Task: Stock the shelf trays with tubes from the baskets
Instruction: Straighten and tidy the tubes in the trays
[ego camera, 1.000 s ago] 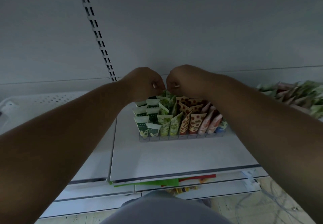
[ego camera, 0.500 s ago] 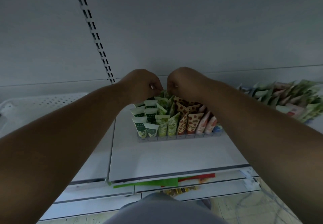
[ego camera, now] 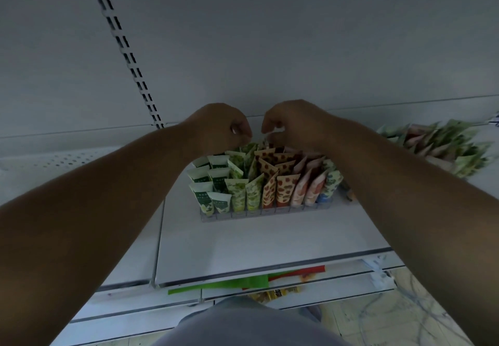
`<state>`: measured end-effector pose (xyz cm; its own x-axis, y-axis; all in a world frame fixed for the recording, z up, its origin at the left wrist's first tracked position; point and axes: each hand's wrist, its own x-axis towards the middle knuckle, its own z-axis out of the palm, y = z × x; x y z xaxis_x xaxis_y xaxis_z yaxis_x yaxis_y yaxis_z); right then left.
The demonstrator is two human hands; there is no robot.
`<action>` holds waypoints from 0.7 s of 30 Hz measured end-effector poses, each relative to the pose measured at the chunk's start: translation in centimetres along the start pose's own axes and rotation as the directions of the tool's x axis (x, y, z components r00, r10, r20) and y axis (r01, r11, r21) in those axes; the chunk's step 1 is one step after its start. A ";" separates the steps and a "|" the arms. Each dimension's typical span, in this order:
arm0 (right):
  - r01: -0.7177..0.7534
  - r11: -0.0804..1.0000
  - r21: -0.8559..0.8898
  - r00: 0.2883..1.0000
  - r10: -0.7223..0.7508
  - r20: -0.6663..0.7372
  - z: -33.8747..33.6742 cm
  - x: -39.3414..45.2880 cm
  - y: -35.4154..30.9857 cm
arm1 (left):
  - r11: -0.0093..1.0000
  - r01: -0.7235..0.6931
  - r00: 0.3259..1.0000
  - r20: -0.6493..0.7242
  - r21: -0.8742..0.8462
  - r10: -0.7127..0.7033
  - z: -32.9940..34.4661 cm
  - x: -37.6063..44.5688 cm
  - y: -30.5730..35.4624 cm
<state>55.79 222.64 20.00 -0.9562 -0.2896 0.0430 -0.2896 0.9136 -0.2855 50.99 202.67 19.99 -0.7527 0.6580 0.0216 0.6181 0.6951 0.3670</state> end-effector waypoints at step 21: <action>-0.046 0.994 0.102 0.997 0.052 -0.055 -0.3 -0.7 0.8 | 1.000 -0.005 1.000 0.015 0.009 0.005 0.7 1.1 0.5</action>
<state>56.21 223.61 20.01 -0.9709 -0.2256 0.0804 -0.2391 0.8922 -0.3832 50.64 203.93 19.55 -0.7464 0.6654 0.0096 0.6238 0.6945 0.3587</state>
